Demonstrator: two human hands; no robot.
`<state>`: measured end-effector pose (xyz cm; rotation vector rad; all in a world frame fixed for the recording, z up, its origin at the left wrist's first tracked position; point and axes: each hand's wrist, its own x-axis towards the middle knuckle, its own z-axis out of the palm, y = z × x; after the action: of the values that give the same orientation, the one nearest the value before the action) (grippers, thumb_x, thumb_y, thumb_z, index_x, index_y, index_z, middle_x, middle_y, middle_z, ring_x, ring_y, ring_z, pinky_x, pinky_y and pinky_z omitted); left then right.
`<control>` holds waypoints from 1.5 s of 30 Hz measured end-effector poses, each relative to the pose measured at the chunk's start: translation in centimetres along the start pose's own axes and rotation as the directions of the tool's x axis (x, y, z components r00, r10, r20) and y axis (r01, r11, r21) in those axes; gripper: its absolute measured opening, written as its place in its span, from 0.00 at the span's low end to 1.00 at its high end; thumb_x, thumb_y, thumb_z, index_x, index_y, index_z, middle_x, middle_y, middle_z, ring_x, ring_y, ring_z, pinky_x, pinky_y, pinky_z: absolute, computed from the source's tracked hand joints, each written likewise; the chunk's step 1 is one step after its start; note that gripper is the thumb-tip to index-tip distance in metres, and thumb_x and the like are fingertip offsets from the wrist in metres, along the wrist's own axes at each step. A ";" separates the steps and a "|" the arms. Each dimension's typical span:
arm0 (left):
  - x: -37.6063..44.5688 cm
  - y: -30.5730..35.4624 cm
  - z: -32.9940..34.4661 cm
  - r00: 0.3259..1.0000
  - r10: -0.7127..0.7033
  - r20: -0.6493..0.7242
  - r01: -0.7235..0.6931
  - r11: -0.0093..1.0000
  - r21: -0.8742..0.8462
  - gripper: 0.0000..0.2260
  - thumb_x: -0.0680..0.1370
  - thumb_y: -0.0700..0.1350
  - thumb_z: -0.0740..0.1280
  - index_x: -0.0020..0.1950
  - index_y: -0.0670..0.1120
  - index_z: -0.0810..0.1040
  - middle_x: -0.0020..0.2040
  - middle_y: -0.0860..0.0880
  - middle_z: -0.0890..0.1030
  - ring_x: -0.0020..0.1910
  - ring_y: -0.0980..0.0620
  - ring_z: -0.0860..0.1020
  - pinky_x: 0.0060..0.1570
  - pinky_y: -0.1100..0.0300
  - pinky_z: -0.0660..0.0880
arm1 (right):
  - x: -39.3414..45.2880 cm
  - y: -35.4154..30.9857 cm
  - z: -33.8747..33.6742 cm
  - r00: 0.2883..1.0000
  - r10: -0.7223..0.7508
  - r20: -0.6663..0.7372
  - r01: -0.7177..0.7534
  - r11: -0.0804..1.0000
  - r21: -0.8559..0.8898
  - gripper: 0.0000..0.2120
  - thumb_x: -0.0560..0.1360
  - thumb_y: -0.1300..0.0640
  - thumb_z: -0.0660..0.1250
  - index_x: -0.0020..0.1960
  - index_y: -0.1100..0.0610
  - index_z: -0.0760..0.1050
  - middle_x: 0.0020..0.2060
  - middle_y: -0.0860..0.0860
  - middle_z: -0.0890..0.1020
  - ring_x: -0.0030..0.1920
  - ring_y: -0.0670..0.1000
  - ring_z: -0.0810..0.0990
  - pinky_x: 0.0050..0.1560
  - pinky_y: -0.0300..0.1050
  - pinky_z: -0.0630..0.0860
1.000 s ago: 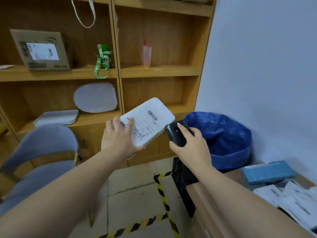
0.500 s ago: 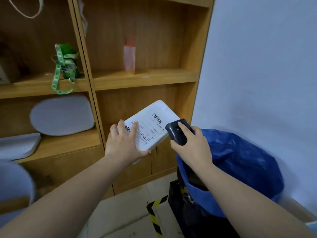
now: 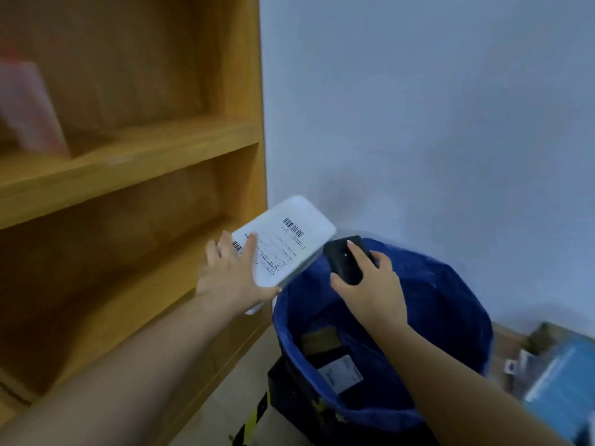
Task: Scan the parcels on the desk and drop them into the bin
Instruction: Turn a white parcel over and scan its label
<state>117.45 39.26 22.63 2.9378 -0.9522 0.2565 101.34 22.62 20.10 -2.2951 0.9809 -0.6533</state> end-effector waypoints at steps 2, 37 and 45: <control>2.1 2.1 1.2 0.996 0.081 0.027 -0.080 0.996 -0.026 0.53 0.64 0.79 0.61 0.80 0.55 0.45 0.74 0.42 0.51 0.69 0.40 0.54 0.67 0.49 0.64 | 0.6 2.0 0.1 0.995 0.093 -0.028 -0.094 0.995 -0.030 0.32 0.73 0.38 0.67 0.75 0.38 0.63 0.70 0.48 0.67 0.62 0.54 0.73 0.61 0.58 0.76; 15.7 21.9 45.8 0.626 0.451 0.636 -0.464 0.871 -0.160 0.54 0.66 0.74 0.66 0.80 0.54 0.40 0.76 0.38 0.42 0.72 0.36 0.51 0.72 0.42 0.59 | 6.7 35.7 25.5 0.515 0.857 0.016 -0.851 0.513 -0.107 0.35 0.75 0.37 0.66 0.79 0.38 0.58 0.76 0.54 0.61 0.68 0.60 0.68 0.65 0.62 0.71; 14.8 21.6 48.2 0.500 0.318 0.805 -0.410 0.906 -0.104 0.57 0.64 0.77 0.64 0.77 0.58 0.30 0.76 0.40 0.31 0.76 0.36 0.38 0.75 0.38 0.47 | 5.8 36.4 26.5 0.471 0.880 0.067 -0.874 0.475 -0.104 0.35 0.74 0.34 0.65 0.78 0.37 0.57 0.76 0.53 0.60 0.69 0.59 0.67 0.67 0.61 0.68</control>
<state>123.51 8.84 -22.60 2.8389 -1.6838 -1.2104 103.45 4.97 -21.68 -1.4621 1.9127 -0.0245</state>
